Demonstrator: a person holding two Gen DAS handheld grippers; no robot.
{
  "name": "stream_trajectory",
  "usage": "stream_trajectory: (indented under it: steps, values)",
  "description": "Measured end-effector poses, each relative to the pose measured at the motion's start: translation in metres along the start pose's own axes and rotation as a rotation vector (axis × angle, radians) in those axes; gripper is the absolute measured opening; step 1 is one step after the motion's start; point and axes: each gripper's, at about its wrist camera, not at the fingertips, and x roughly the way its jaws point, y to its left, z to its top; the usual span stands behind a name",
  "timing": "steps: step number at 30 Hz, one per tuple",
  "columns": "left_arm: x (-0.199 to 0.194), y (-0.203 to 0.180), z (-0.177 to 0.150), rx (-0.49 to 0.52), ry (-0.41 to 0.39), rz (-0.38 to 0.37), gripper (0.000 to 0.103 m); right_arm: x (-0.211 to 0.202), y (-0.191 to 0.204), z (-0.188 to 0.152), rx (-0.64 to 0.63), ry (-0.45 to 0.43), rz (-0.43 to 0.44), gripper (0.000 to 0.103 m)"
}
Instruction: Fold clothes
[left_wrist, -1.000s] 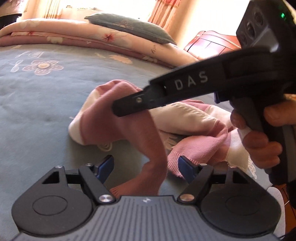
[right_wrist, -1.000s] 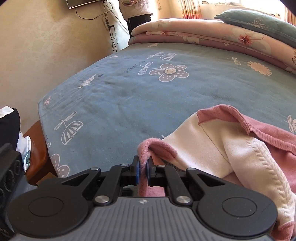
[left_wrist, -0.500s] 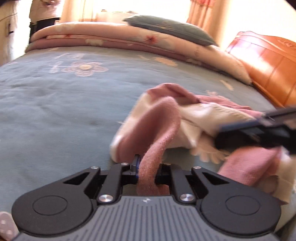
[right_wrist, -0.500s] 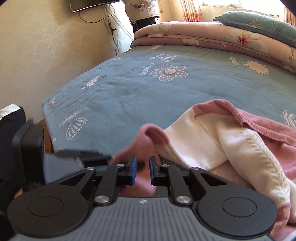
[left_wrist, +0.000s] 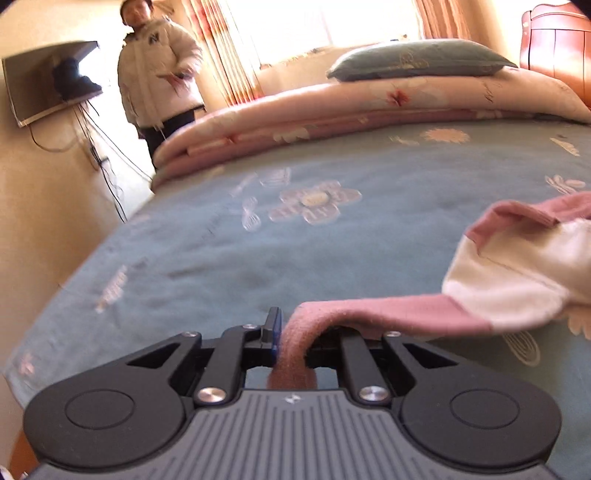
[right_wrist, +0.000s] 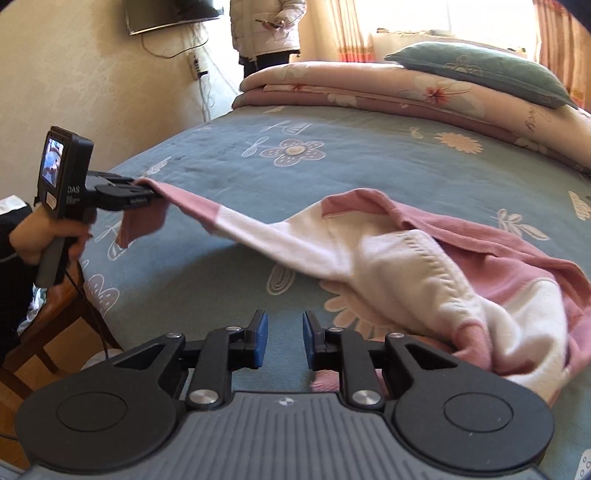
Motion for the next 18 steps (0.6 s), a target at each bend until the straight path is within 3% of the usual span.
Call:
stream_trajectory:
  steps: [6, 9, 15, 18]
  values:
    - [-0.021, 0.006, 0.014, 0.051, -0.101, 0.059, 0.010, -0.009, -0.014, -0.005, 0.033, -0.019, -0.018, 0.024]
    - [-0.012, 0.011, 0.003, 0.047, -0.050, 0.059, 0.010, -0.012, -0.020, -0.009, 0.048, -0.023, -0.019, 0.024]
    - [0.036, 0.030, -0.043, -0.011, 0.152, 0.101, 0.012, -0.020, -0.030, -0.016, 0.084, -0.037, -0.025, 0.025]
    - [0.055, 0.032, -0.070, -0.019, 0.235, 0.080, 0.017, -0.024, -0.037, -0.018, 0.103, -0.044, -0.037, 0.026]
